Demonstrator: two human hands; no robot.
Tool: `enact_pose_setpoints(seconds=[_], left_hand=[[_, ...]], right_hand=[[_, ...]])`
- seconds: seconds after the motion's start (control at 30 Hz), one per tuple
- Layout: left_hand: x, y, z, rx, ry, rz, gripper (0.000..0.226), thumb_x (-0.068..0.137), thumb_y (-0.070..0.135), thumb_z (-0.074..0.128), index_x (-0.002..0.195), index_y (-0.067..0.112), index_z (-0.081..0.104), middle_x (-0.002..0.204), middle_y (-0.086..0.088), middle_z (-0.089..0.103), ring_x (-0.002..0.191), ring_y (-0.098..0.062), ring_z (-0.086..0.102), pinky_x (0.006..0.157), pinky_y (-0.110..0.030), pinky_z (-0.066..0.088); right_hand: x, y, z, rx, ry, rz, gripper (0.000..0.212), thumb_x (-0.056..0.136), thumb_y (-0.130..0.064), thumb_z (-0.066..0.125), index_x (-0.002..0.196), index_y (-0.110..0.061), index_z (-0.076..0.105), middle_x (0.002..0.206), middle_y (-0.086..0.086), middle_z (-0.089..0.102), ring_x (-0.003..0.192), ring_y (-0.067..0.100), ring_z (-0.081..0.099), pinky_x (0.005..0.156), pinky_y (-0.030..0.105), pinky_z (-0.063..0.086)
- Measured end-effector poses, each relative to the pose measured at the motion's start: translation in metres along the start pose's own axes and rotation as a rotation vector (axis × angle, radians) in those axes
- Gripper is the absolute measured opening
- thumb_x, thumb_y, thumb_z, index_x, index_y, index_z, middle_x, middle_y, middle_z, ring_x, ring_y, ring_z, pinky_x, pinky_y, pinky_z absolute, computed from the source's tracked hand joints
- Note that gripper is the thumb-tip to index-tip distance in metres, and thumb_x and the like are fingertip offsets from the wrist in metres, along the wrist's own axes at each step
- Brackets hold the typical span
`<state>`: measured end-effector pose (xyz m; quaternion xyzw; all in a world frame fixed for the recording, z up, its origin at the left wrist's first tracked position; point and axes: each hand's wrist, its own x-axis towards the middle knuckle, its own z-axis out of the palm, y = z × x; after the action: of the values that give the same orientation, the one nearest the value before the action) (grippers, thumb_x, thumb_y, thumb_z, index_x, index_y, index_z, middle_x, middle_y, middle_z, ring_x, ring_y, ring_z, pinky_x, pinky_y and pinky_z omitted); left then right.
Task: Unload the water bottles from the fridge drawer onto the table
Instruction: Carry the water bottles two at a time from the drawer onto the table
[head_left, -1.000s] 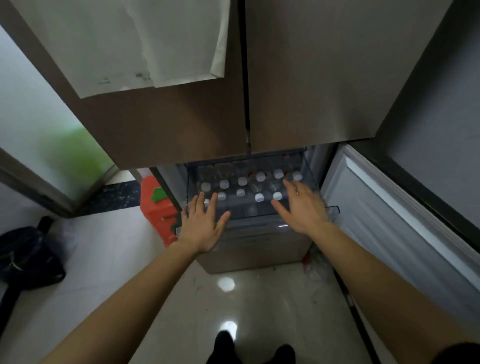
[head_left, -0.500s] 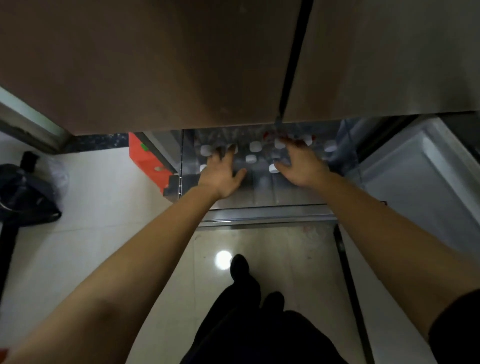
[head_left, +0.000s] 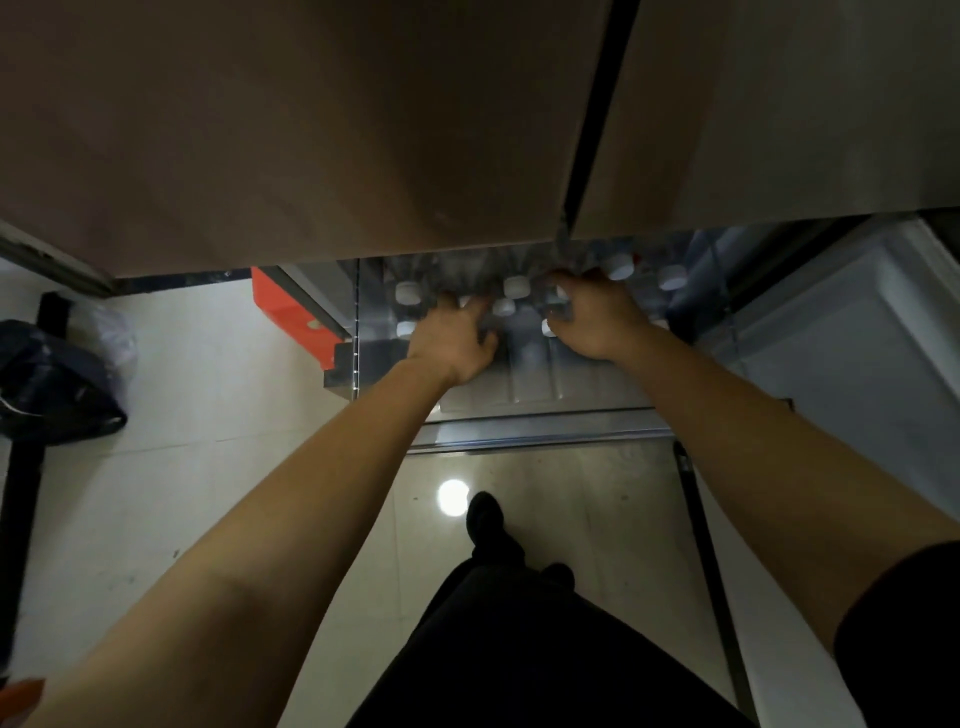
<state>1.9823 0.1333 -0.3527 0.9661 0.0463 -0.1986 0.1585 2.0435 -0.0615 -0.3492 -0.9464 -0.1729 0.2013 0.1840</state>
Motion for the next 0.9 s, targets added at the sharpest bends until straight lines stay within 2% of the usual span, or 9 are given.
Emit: enact_pose_setpoints(seconds=[0.07,0.17,0.27,0.4,0.5,0.6,0.67,0.77,0.9], left_hand=[[-0.015,0.000,0.000,0.013,-0.030,0.006,0.052,0.097,0.038,0.053,0.145,0.027,0.039,0.140,-0.022,0.045,0.122,-0.042,0.050,0.097,-0.043,0.047],[-0.040,-0.002,0.001,0.015,0.017,0.049,0.039,0.095,0.038,0.056,0.131,0.025,0.046,0.132,-0.018,0.049,0.114,-0.038,0.053,0.091,-0.045,0.052],[-0.060,-0.001,-0.005,-0.017,0.240,0.093,0.032,0.093,0.033,0.058,0.122,0.022,0.049,0.119,-0.017,0.055,0.104,-0.037,0.058,0.081,-0.048,0.055],[-0.083,0.018,-0.025,-0.102,0.616,0.089,0.014,0.096,0.038,0.054,0.104,0.029,0.047,0.092,-0.010,0.064,0.078,-0.032,0.063,0.063,-0.043,0.054],[-0.100,0.030,-0.036,-0.107,0.782,0.115,0.015,0.098,0.039,0.055,0.102,0.024,0.055,0.075,-0.004,0.067,0.066,-0.028,0.064,0.053,-0.036,0.049],[-0.108,0.032,-0.045,-0.114,0.769,0.056,0.023,0.100,0.043,0.048,0.110,0.024,0.055,0.069,-0.003,0.068,0.064,-0.031,0.065,0.056,-0.039,0.051],[-0.109,0.033,-0.044,-0.070,0.684,0.019,0.029,0.101,0.046,0.044,0.115,0.023,0.054,0.074,-0.007,0.070,0.070,-0.035,0.067,0.062,-0.040,0.053],[-0.113,0.035,-0.033,0.020,0.576,0.026,0.033,0.101,0.045,0.043,0.118,0.018,0.053,0.085,-0.015,0.072,0.079,-0.039,0.067,0.064,-0.039,0.047],[-0.109,0.037,-0.026,-0.120,0.582,-0.036,0.034,0.098,0.046,0.048,0.116,0.017,0.052,0.084,-0.013,0.072,0.077,-0.036,0.068,0.069,-0.042,0.055]], right_hand=[[-0.011,0.000,-0.001,0.029,-0.003,0.009,0.043,0.091,-0.031,0.064,0.132,-0.028,0.055,0.131,0.014,0.059,0.114,0.037,0.057,0.093,0.039,0.050],[-0.031,-0.001,-0.005,0.038,0.056,-0.009,0.022,0.092,-0.035,0.061,0.114,-0.032,0.062,0.116,0.007,0.067,0.103,0.031,0.061,0.076,0.031,0.045],[-0.055,-0.003,-0.011,-0.001,0.231,-0.101,0.015,0.093,-0.035,0.062,0.106,-0.028,0.061,0.102,0.008,0.065,0.092,0.029,0.062,0.065,0.029,0.036],[-0.084,-0.008,-0.031,-0.039,0.515,-0.142,0.009,0.090,-0.035,0.065,0.095,-0.028,0.062,0.081,0.006,0.063,0.077,0.030,0.063,0.056,0.032,0.041],[-0.102,-0.016,-0.048,-0.050,0.560,-0.159,0.014,0.092,-0.044,0.060,0.097,-0.031,0.057,0.074,-0.002,0.068,0.076,0.027,0.066,0.059,0.034,0.047],[-0.114,-0.023,-0.063,0.027,0.584,-0.097,0.019,0.093,-0.051,0.057,0.100,-0.033,0.057,0.076,-0.002,0.070,0.078,0.028,0.067,0.064,0.035,0.048],[-0.117,-0.023,-0.073,0.094,0.559,-0.009,0.023,0.091,-0.054,0.056,0.103,-0.034,0.057,0.080,0.001,0.071,0.082,0.031,0.067,0.071,0.037,0.051],[-0.120,-0.018,-0.074,0.108,0.499,0.047,0.027,0.090,-0.053,0.058,0.108,-0.034,0.059,0.087,0.004,0.072,0.088,0.033,0.066,0.072,0.034,0.050],[-0.125,-0.006,-0.054,0.058,0.378,0.082,0.033,0.091,-0.053,0.058,0.114,-0.029,0.059,0.099,0.010,0.072,0.096,0.037,0.065,0.070,0.035,0.042]])
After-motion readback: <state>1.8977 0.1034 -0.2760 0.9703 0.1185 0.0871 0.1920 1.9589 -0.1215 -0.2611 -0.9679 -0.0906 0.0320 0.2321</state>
